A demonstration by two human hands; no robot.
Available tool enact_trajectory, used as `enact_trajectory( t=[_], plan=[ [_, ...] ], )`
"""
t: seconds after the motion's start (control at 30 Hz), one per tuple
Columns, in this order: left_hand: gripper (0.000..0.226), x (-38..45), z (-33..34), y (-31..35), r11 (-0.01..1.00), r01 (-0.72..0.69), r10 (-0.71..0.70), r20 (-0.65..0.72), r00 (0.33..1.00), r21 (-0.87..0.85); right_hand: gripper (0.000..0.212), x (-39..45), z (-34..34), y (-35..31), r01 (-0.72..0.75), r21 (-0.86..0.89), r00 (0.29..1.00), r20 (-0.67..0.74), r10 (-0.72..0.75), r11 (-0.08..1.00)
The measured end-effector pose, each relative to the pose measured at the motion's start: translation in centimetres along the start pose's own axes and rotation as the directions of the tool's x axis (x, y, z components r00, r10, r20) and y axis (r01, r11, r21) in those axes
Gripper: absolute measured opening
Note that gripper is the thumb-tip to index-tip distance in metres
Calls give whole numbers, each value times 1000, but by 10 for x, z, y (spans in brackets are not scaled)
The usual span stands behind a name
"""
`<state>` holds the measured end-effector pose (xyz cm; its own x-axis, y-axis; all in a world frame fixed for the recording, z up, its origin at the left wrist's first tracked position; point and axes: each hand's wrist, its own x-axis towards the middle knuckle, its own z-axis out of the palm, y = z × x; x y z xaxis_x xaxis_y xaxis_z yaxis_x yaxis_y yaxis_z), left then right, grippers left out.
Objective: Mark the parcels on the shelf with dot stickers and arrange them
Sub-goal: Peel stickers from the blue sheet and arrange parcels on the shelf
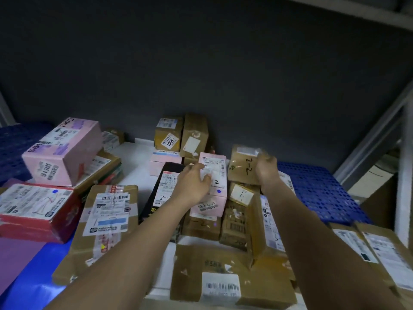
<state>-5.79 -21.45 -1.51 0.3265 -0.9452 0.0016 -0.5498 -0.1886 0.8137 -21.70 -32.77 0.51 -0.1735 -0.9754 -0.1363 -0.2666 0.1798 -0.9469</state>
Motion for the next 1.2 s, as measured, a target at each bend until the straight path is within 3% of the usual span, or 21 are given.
enact_trajectory(
  t=[0.1, 0.2, 0.33, 0.43, 0.7, 0.9, 1.07, 1.2],
  plan=[
    [43, 8, -2, -5, 1000, 3, -3, -11, 1000, -13, 58, 6, 10, 2, 71, -273, 997, 17, -69, 959],
    [39, 14, -9, -9, 999, -25, 23, -48, 999, -33, 68, 4, 22, -2, 266, -529, 959, 57, -279, 806],
    [31, 25, -24, -14, 999, -50, 48, -126, 991, -12, 65, -13, 51, -23, 475, -574, 865, 168, -472, 667],
    [31, 35, -39, -18, 999, -36, 37, -201, 979, 12, 65, -10, 86, -32, 576, -493, 813, 269, -516, 652],
    [42, 65, -70, -43, 998, 21, -4, -276, 961, 59, 99, 14, 171, -49, 413, -474, 910, 251, -330, 777],
    [43, 62, -75, -55, 999, -16, 25, -245, 969, 40, 93, 27, 187, -51, 360, -488, 933, 194, -304, 795],
    [37, 51, -79, -57, 998, 1, -15, -254, 967, -55, 89, 5, 165, -58, 357, -183, 932, 7, -362, 916],
    [34, 28, -88, -41, 982, -35, -13, -248, 969, -188, 88, -52, 134, -58, 437, 101, 899, -52, -434, 894]
  ],
)
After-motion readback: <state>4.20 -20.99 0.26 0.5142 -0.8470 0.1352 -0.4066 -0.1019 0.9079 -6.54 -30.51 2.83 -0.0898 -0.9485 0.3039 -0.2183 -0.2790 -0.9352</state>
